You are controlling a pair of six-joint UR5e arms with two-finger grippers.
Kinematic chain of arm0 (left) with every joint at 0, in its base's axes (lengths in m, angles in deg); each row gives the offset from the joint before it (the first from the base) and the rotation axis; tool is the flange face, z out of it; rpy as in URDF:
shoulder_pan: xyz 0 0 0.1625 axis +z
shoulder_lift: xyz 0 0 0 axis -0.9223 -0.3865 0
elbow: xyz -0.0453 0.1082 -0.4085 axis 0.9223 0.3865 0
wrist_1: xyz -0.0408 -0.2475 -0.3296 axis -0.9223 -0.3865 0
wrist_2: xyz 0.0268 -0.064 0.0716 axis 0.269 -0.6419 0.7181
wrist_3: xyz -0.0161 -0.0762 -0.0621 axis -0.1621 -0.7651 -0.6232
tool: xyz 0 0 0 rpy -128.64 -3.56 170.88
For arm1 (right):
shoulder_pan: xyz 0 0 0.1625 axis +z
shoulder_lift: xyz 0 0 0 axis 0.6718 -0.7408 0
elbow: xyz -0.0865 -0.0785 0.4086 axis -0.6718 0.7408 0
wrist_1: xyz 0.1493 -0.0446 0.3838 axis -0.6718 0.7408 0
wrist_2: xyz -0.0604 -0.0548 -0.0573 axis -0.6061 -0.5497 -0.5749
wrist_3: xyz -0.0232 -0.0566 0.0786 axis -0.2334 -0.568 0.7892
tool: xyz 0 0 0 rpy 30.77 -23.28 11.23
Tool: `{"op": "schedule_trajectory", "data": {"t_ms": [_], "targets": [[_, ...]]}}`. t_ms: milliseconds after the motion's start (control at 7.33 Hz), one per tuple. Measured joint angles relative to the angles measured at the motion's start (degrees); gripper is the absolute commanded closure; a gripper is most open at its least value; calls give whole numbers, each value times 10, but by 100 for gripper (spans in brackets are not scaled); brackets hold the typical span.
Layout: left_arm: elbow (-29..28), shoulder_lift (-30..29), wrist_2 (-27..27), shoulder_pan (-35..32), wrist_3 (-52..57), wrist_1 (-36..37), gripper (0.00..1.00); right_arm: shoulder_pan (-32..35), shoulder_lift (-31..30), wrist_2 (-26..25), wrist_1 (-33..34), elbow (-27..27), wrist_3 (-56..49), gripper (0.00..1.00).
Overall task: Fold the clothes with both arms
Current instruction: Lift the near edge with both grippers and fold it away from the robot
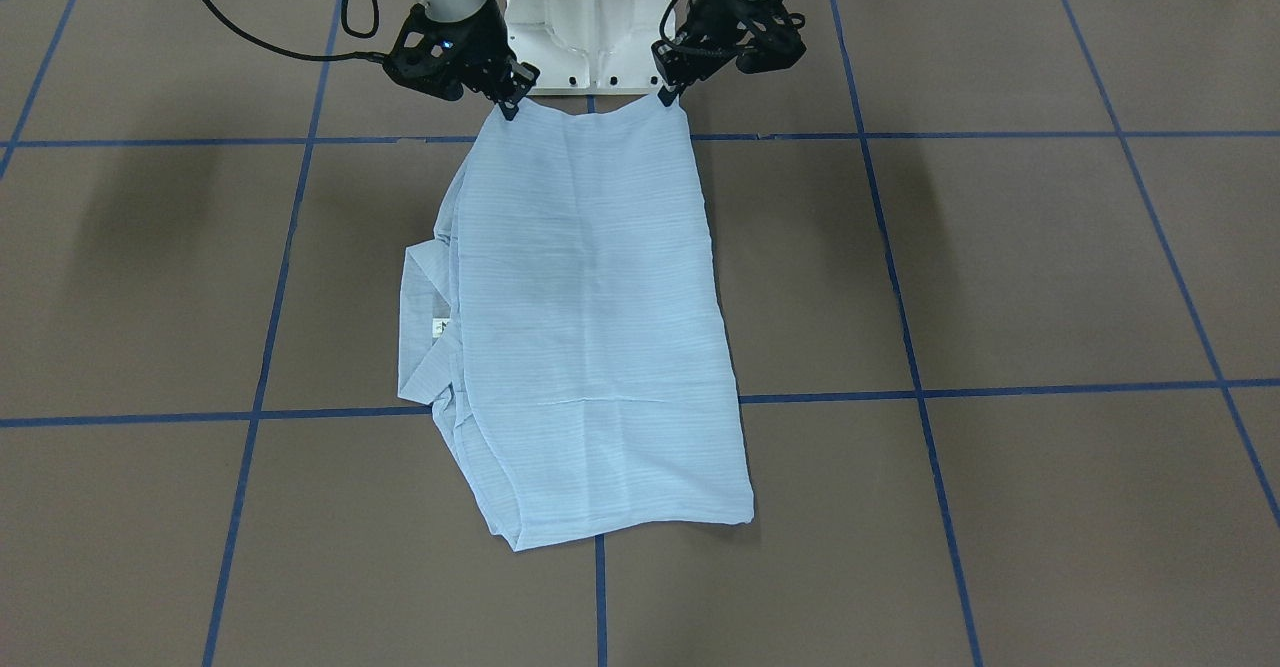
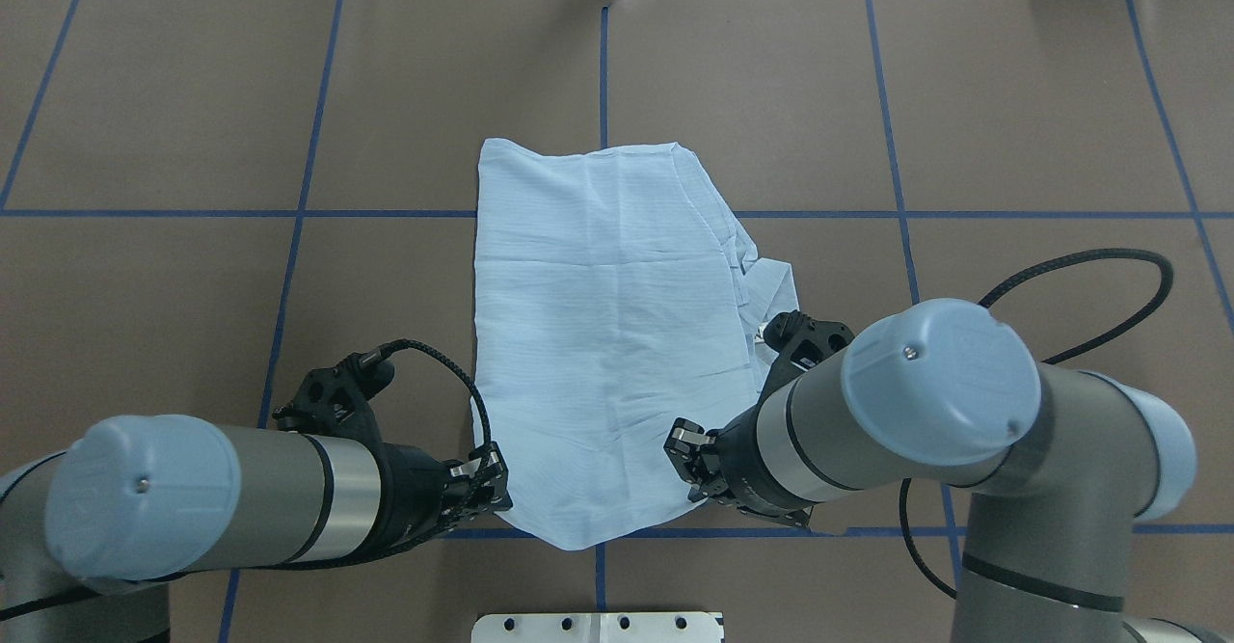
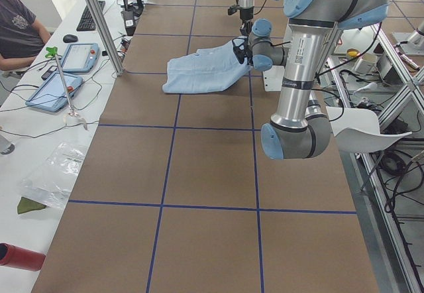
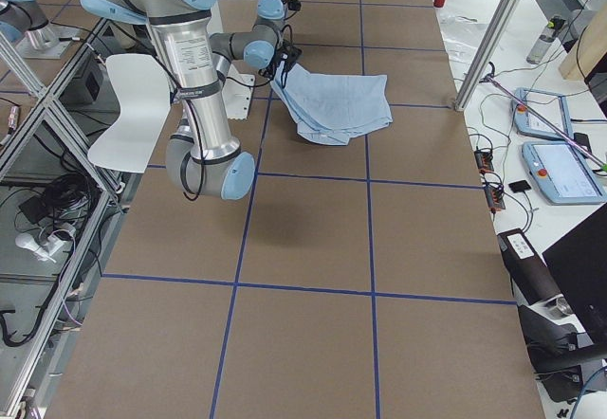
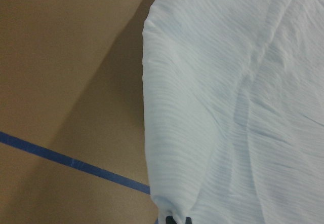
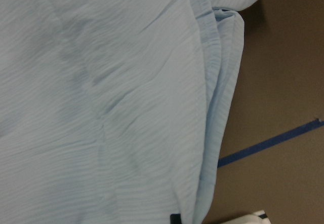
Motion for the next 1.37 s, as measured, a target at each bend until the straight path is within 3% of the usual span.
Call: {"op": "schedule_trajectory", "data": {"t_ms": [410,683,1365], "targets": [[77,0,-36,-1,0,78,100,35,1,53,2,-27,1,100],[53,-13,-39,-18,9,85,100,78,9,71,2,-11,-2,100],[-54,-66,-44,-152,68,55,100,166,69,83,-3,119,-55,100]]}}
